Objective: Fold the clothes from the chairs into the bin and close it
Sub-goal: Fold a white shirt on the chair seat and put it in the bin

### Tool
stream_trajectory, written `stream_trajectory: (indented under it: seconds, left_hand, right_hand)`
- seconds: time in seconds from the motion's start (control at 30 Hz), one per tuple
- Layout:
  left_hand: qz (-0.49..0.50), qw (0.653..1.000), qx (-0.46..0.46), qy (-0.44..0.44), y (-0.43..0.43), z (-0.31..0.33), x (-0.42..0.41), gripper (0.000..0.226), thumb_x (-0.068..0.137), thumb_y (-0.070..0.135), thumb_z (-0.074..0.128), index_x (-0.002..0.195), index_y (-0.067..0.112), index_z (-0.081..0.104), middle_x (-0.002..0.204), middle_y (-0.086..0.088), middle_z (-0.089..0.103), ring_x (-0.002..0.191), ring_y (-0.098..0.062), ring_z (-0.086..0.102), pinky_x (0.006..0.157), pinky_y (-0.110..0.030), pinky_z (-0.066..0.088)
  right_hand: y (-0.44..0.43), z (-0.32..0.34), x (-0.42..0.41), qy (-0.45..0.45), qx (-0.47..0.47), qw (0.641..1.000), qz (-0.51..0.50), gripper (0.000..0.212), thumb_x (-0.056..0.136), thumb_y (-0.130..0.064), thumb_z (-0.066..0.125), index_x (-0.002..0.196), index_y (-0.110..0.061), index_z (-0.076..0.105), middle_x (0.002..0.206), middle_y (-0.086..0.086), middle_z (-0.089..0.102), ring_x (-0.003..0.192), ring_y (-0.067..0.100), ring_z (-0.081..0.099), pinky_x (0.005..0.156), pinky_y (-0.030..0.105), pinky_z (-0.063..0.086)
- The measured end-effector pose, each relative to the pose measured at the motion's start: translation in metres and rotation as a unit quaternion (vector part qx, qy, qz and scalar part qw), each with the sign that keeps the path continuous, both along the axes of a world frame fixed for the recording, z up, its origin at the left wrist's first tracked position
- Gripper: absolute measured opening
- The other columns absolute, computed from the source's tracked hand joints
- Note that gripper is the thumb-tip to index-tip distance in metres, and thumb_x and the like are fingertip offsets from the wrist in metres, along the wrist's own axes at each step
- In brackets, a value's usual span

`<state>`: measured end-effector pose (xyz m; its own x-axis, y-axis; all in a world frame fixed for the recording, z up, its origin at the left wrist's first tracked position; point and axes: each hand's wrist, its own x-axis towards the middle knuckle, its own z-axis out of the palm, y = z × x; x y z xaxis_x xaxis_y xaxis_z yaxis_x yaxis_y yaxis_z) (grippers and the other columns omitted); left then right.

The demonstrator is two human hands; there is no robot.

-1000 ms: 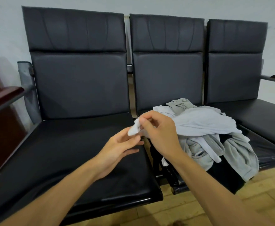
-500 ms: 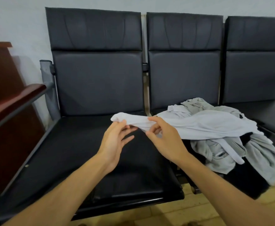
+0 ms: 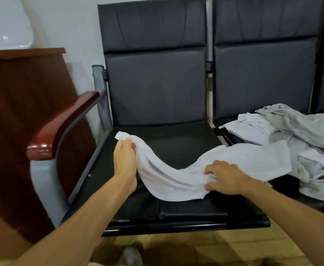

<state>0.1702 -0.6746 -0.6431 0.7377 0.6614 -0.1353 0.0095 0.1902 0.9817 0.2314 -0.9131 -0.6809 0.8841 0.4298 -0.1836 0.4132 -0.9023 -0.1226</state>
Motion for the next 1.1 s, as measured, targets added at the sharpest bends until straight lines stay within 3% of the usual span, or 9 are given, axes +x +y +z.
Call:
stream_trajectory:
  seconds: [0.07,0.23,0.37,0.5,0.67,0.83,0.9,0.97,1.1]
  left_hand:
    - [0.012,1.000,0.001,0.027,0.008,-0.004,-0.002,0.032,0.084,0.031,0.043,0.104,0.015,0.063,0.107,-0.013,0.066,0.102,-0.030,0.062,0.092,-0.048,0.047]
    - [0.069,0.996,0.031,0.043,0.027,-0.008,0.000,0.026,0.098,0.027,0.040,0.112,0.013,0.057,0.104,-0.010,0.063,0.093,-0.024,0.061,0.081,-0.038,0.051]
    - [0.070,0.996,0.055,0.031,0.038,-0.018,0.001,0.027,0.100,0.030,0.044,0.104,0.005,0.053,0.094,-0.016,0.055,0.086,-0.028,0.057,0.080,-0.040,0.050]
    - [0.033,0.996,0.016,0.077,0.037,-0.024,-0.002,0.054,0.096,0.026,0.057,0.139,0.015,0.026,0.122,-0.009,0.047,0.106,-0.024,0.051,0.088,-0.038,0.046]
    - [-0.039,0.977,0.131,0.162,0.034,-0.027,-0.010,0.063,0.092,0.012,0.060,0.144,0.019,0.024,0.145,-0.013,0.030,0.123,-0.030,0.042,0.094,-0.036,0.039]
    - [-0.085,0.861,0.426,0.264,0.021,-0.031,-0.013,0.045,0.088,0.018,0.059,0.131,0.023,0.045,0.138,-0.003,0.022,0.126,-0.026,0.028,0.103,-0.034,0.029]
    - [-0.115,0.845,0.484,0.198,0.013,-0.030,-0.013,0.031,0.087,0.016,0.060,0.116,0.024,0.054,0.124,-0.001,0.035,0.120,-0.024,0.036,0.101,-0.027,0.034]
    - [-0.253,0.841,0.461,0.125,0.005,-0.029,-0.016,0.012,0.090,0.017,0.060,0.100,0.024,0.060,0.101,0.005,0.051,0.102,-0.019,0.053,0.082,-0.016,0.045]
    - [-0.529,0.679,0.477,0.179,-0.020,-0.039,-0.024,0.030,0.089,0.051,0.059,0.109,0.029,0.060,0.108,0.008,0.050,0.102,-0.012,0.049,0.094,-0.028,0.043]
  right_hand:
    - [0.011,-0.003,0.002,-0.007,0.045,0.998,0.042,0.012,0.091,-0.040,0.058,0.089,-0.030,0.052,0.100,-0.008,0.054,0.098,0.016,0.051,0.084,0.029,0.039]
    - [0.034,0.009,0.004,0.096,0.198,0.967,0.126,0.035,0.096,-0.029,0.056,0.062,-0.026,0.049,0.062,-0.011,0.048,0.062,0.004,0.045,0.065,0.022,0.036]
    - [0.037,0.016,0.015,-0.014,0.284,0.958,0.033,0.017,0.096,-0.028,0.055,0.084,-0.025,0.068,0.081,-0.009,0.064,0.081,0.010,0.059,0.075,0.023,0.043]
    - [0.034,0.005,0.018,-0.222,0.168,0.958,-0.076,0.025,0.094,-0.022,0.056,0.119,-0.021,0.059,0.113,0.001,0.056,0.112,0.023,0.048,0.096,0.036,0.035]
    - [0.043,-0.002,-0.001,-0.059,0.178,0.972,0.142,0.009,0.092,-0.027,0.058,0.100,-0.026,0.061,0.098,-0.011,0.052,0.092,0.010,0.051,0.086,0.026,0.044]
    - [0.045,-0.014,-0.014,0.073,0.096,0.977,0.176,0.036,0.087,-0.050,0.062,0.116,-0.029,0.060,0.105,-0.013,0.052,0.097,0.009,0.050,0.088,0.023,0.042]
    - [0.046,-0.017,-0.015,0.069,0.103,0.978,0.170,0.036,0.088,-0.045,0.063,0.120,-0.028,0.058,0.106,-0.012,0.048,0.097,0.009,0.047,0.089,0.022,0.041]
    - [0.046,-0.016,-0.017,0.047,0.103,0.978,0.172,0.030,0.093,-0.034,0.059,0.122,-0.025,0.059,0.106,-0.010,0.049,0.096,0.008,0.046,0.090,0.022,0.041]
    - [0.033,-0.014,-0.014,-0.027,0.129,0.980,0.150,0.019,0.095,-0.021,0.053,0.110,-0.022,0.064,0.099,-0.010,0.054,0.092,0.010,0.048,0.088,0.024,0.041]
